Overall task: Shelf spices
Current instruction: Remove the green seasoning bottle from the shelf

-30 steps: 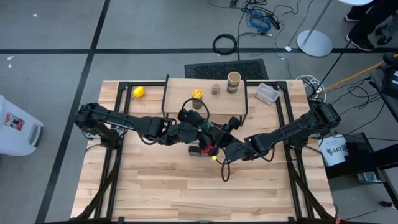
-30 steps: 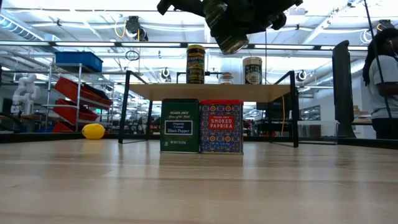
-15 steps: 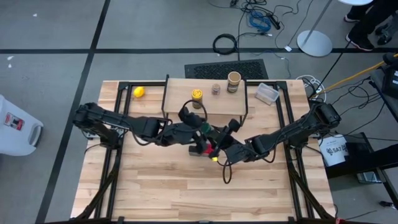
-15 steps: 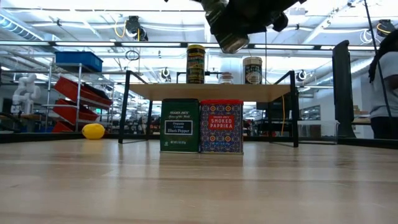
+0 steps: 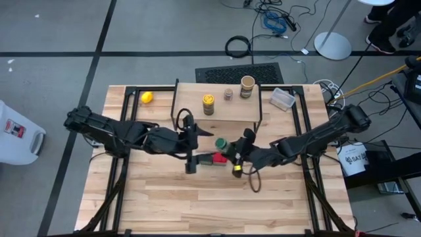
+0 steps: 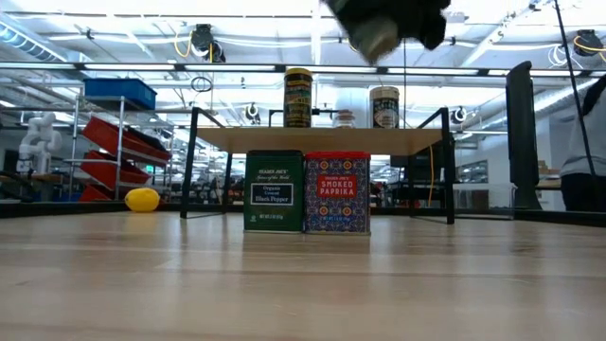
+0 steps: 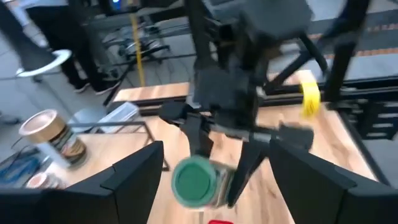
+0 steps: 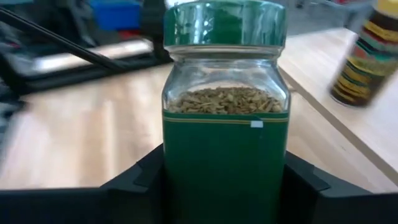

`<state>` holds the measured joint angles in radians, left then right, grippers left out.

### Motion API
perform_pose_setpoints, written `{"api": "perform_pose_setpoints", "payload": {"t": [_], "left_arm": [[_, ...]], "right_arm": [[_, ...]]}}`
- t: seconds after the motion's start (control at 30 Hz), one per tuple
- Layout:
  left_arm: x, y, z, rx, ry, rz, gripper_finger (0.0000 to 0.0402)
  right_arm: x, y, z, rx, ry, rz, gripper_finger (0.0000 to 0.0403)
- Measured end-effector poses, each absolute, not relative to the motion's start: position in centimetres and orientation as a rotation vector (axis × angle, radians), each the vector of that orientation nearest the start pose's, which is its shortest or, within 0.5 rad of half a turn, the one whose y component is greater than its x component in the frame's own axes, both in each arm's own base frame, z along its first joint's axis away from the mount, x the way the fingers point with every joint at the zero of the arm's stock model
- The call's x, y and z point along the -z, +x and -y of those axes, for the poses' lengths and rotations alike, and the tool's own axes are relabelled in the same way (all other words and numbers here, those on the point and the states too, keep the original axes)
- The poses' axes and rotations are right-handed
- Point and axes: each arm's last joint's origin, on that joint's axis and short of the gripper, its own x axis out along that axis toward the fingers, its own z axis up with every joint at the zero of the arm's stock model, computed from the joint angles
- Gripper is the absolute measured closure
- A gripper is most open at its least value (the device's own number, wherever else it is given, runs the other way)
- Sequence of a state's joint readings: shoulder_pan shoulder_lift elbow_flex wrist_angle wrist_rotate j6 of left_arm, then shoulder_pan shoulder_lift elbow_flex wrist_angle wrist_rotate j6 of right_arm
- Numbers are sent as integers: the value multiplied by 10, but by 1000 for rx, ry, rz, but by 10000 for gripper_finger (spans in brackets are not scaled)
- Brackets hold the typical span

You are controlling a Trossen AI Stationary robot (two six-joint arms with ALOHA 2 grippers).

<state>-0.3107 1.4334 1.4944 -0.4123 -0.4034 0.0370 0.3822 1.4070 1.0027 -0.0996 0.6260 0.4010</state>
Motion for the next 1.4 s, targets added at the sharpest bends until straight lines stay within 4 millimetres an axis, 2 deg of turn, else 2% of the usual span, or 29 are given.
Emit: {"api": "perform_pose_setpoints", "payload": {"t": [0.17, 0.47, 0.73, 0.87, 1.07, 1.4], "left_arm": [[-395, 307, 87, -48, 242, -385, 96], [-377, 316, 89, -48, 300, -433, 52], [-361, 336, 90, 52, 405, -448, 47], [-359, 341, 92, 111, 429, -422, 48], [-358, 342, 88, 107, 438, -430, 76], [-357, 343, 83, 119, 432, -441, 158]], "right_arm": [[-291, 284, -107, 241, 130, -335, 211], [-284, 289, -109, 228, 58, -355, 208], [-285, 292, -110, 167, 9, -349, 207], [-285, 292, -109, 166, -5, -351, 207], [-285, 292, -109, 166, -24, -355, 208], [-283, 292, -105, 175, -40, -376, 207]]}}
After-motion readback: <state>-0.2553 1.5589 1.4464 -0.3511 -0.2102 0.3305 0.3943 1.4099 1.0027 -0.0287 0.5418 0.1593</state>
